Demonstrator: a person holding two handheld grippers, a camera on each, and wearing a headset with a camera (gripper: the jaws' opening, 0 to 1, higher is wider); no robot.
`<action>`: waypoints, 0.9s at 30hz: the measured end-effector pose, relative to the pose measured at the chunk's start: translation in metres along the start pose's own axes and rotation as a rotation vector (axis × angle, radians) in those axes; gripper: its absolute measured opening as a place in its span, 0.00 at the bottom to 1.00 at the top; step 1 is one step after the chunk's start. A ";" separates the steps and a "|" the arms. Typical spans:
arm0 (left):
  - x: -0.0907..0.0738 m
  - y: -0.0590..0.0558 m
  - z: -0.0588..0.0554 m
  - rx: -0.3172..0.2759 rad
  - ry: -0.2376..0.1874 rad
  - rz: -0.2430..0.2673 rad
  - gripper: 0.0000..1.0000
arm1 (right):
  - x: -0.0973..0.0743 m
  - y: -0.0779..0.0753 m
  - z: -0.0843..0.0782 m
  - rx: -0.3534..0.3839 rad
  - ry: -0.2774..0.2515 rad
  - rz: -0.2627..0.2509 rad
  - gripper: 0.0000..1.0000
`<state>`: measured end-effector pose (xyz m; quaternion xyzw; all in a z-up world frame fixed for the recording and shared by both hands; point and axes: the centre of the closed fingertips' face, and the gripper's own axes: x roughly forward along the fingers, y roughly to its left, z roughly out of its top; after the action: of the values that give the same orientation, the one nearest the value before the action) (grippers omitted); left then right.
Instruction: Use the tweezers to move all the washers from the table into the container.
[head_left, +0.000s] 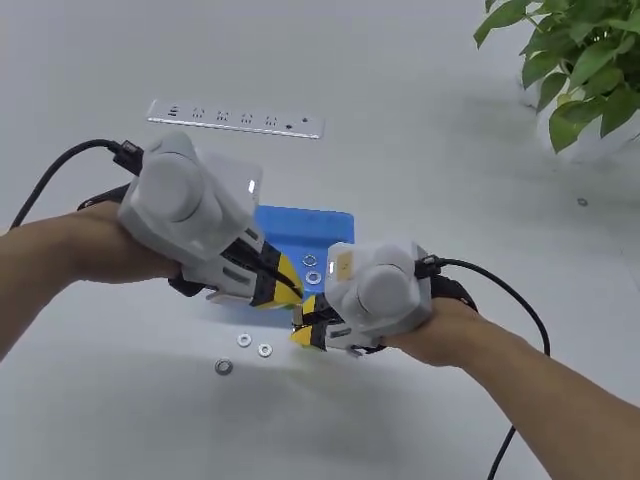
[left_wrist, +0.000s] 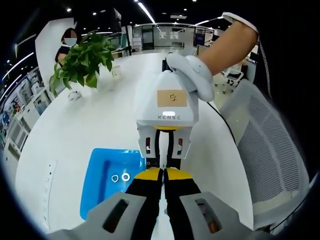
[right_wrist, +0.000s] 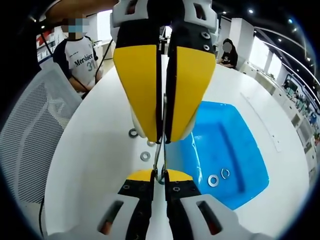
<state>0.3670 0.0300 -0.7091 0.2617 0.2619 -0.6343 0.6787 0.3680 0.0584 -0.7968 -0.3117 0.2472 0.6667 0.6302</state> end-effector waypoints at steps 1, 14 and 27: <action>-0.001 0.000 0.001 0.000 -0.001 0.001 0.05 | -0.001 0.000 0.001 -0.001 0.000 -0.001 0.09; -0.014 -0.005 0.017 0.019 -0.009 0.018 0.05 | -0.016 0.001 0.014 -0.024 0.001 -0.020 0.09; -0.029 -0.007 0.036 0.056 -0.015 0.043 0.05 | -0.035 -0.001 0.029 -0.035 -0.003 -0.051 0.09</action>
<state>0.3594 0.0261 -0.6635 0.2815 0.2334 -0.6284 0.6866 0.3663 0.0555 -0.7519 -0.3279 0.2265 0.6551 0.6419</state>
